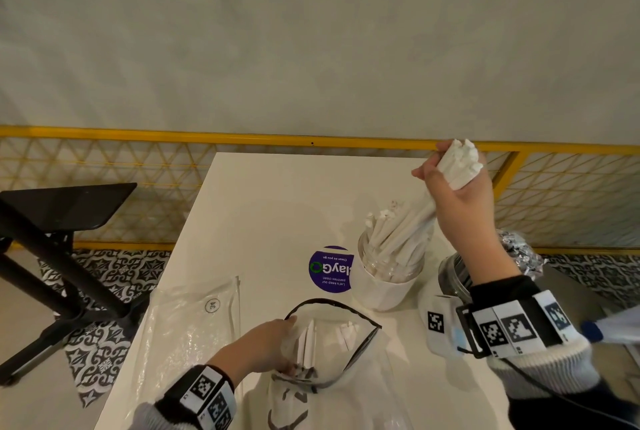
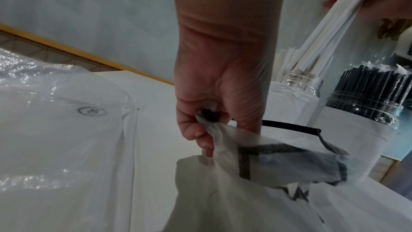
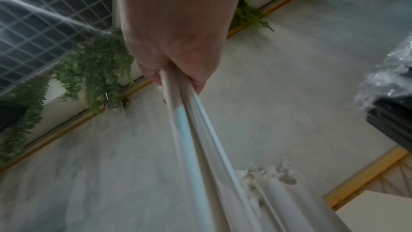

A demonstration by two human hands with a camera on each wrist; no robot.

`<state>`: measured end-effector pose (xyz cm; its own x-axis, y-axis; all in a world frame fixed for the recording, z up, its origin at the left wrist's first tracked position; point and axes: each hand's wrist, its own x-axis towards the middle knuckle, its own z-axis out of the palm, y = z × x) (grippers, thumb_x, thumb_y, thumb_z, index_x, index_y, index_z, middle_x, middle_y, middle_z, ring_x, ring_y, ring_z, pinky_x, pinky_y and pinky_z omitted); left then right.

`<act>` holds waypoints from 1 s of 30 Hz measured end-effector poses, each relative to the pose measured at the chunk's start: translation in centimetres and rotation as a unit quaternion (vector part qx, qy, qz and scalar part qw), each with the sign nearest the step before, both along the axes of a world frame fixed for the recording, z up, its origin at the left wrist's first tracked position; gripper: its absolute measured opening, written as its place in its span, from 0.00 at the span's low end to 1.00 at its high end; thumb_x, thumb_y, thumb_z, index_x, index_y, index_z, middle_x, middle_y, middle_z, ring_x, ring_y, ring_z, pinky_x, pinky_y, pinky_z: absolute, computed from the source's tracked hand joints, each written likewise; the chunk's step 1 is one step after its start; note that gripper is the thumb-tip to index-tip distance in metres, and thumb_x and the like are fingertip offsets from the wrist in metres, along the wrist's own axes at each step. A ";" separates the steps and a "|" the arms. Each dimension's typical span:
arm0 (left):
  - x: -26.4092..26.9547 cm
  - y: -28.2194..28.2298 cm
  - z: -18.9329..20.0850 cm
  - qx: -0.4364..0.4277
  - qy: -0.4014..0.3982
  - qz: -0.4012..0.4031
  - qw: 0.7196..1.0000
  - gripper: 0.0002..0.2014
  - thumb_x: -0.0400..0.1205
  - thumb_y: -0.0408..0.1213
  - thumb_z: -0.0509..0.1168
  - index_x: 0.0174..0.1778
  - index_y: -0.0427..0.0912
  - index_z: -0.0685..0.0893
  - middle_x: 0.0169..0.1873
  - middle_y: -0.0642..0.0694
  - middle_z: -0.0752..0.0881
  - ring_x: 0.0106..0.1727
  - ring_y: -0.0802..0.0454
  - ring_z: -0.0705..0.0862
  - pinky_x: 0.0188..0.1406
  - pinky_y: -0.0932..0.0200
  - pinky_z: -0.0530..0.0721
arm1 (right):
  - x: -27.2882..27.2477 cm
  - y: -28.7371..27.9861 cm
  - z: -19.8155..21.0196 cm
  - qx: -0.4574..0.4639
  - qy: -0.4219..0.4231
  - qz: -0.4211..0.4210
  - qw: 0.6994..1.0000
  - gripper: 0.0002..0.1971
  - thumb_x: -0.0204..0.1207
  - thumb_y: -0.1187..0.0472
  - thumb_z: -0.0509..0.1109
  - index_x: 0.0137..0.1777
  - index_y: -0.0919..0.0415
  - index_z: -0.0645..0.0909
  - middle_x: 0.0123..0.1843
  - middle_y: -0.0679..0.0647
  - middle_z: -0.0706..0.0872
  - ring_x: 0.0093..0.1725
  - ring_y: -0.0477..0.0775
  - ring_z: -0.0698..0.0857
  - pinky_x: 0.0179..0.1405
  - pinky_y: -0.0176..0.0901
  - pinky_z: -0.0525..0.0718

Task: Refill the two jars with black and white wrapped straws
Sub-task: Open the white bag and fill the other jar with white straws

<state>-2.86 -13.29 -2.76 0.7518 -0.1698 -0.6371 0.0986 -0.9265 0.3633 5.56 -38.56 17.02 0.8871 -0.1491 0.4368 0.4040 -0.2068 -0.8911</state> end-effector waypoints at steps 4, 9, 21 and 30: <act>-0.1 -0.1 0.1 0.003 0.001 -0.004 1.000 0.47 0.74 0.47 0.72 0.83 0.48 0.49 0.79 0.47 0.65 0.78 0.48 0.67 0.75 0.58 0.67 | 0.1 0.2 -0.6 0.013 0.010 0.011 1.000 0.13 0.78 0.74 0.62 0.58 0.58 0.73 0.43 0.55 0.82 0.46 0.49 0.88 0.52 0.36 0.84; -0.2 -0.1 0.2 0.006 -0.003 -0.008 1.000 0.47 0.75 0.47 0.72 0.83 0.46 0.49 0.80 0.46 0.65 0.78 0.48 0.67 0.75 0.58 0.66 | 0.0 0.4 -0.4 0.019 -0.025 0.009 0.999 0.14 0.79 0.72 0.64 0.60 0.56 0.73 0.45 0.56 0.83 0.46 0.47 0.87 0.49 0.30 0.82; -0.3 -0.5 1.2 0.012 0.004 -0.021 1.000 0.43 0.78 0.44 0.69 0.83 0.43 0.48 0.80 0.42 0.65 0.78 0.45 0.67 0.75 0.57 0.68 | 1.0 1.3 -8.0 -0.163 0.104 -0.026 0.981 0.13 0.76 0.60 0.71 0.58 0.52 0.75 0.46 0.46 0.83 0.51 0.49 0.85 0.41 0.29 0.78; 0.2 -0.9 0.6 -0.006 0.000 0.018 1.000 0.37 0.77 0.52 0.67 0.78 0.40 0.62 0.70 0.40 0.77 0.68 0.42 0.78 0.66 0.53 0.76 | 1.7 1.8 -7.5 -0.502 -0.042 -0.071 0.861 0.28 0.84 0.49 0.51 0.78 0.66 0.65 0.80 0.63 0.68 0.81 0.61 0.63 0.81 0.53 0.54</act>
<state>-2.67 -14.24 -2.18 0.7579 -0.1497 -0.6350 0.1317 -0.9182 0.3736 7.26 -36.75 9.48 0.8506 0.2364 0.4698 0.3649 -0.9085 -0.2035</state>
